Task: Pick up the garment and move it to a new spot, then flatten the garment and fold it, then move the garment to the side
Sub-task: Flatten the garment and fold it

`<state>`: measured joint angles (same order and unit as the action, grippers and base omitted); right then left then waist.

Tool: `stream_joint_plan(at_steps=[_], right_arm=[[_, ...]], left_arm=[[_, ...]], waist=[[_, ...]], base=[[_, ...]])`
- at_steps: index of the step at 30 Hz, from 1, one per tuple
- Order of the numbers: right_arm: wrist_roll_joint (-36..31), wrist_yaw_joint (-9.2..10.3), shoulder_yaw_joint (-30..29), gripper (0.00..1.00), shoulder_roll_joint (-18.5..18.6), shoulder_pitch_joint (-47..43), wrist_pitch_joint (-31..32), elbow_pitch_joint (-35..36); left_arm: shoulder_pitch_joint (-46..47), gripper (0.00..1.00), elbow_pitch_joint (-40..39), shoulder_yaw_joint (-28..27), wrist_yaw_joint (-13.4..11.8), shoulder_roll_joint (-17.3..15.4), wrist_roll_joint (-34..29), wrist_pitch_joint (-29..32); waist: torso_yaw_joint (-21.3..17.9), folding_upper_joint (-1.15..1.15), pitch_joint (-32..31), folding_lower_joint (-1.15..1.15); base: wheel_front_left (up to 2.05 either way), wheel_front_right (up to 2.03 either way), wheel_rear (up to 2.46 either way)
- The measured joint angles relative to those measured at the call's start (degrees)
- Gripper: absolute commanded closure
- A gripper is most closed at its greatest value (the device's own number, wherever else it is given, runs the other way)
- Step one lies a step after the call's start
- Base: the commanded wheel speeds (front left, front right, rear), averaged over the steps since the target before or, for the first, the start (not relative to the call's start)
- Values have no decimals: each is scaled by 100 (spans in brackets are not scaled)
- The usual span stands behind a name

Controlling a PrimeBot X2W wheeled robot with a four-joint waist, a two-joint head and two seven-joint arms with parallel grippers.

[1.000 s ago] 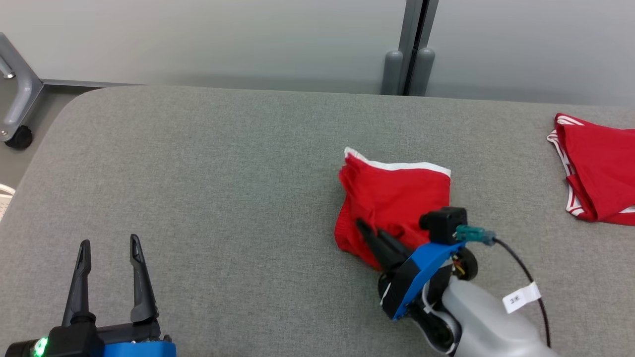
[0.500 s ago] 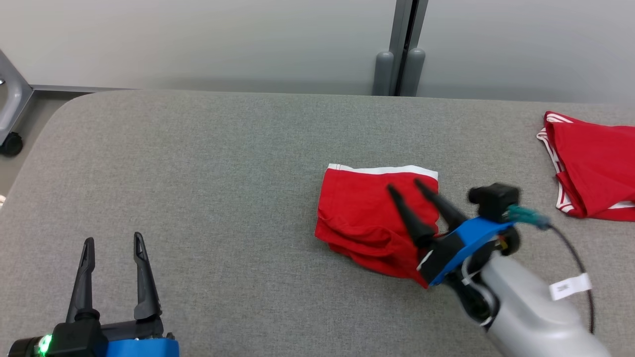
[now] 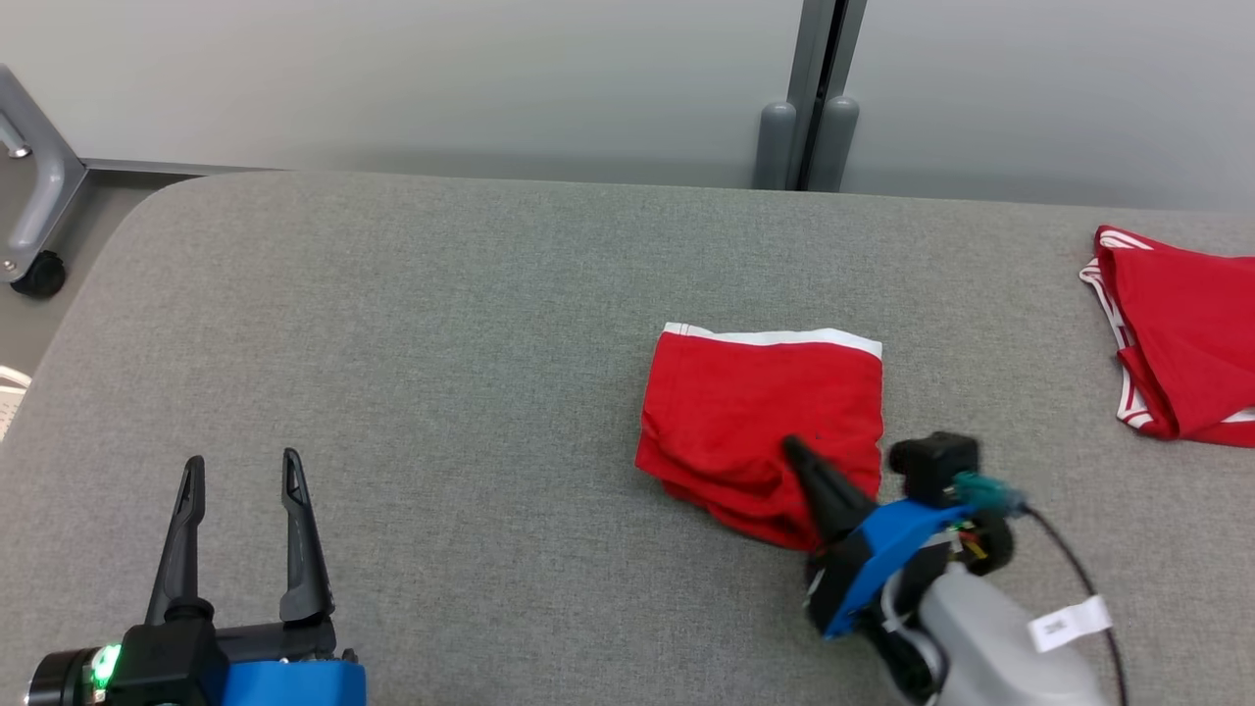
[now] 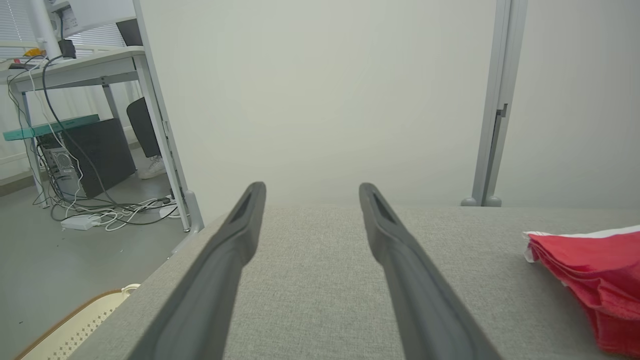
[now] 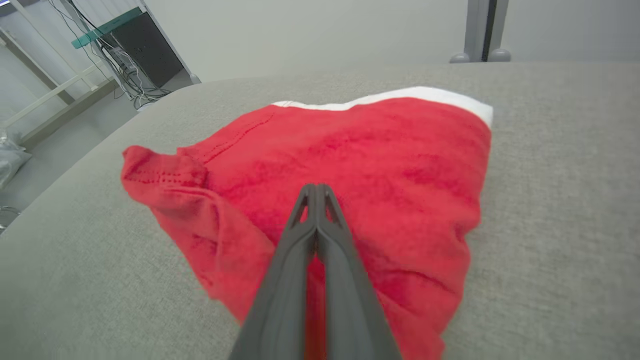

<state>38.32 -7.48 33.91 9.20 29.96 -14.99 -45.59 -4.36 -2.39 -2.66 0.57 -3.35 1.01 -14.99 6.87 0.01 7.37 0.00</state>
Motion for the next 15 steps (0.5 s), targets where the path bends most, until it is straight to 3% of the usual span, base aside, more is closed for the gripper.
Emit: stream_joint_plan(at_steps=[9,15], right_arm=[[77,0,1202,100,-556,-4,0,-29],[89,-1,1083,100,-582,89,0,270]], left_arm=[[5,0,49,25,31,-14,-7,0],[5,0,60,18,22,-44,-8,0]], waist=[[48,-1,-72,0],[-44,-1,-133,0]], base=[[0,0,0],[0,0,0]])
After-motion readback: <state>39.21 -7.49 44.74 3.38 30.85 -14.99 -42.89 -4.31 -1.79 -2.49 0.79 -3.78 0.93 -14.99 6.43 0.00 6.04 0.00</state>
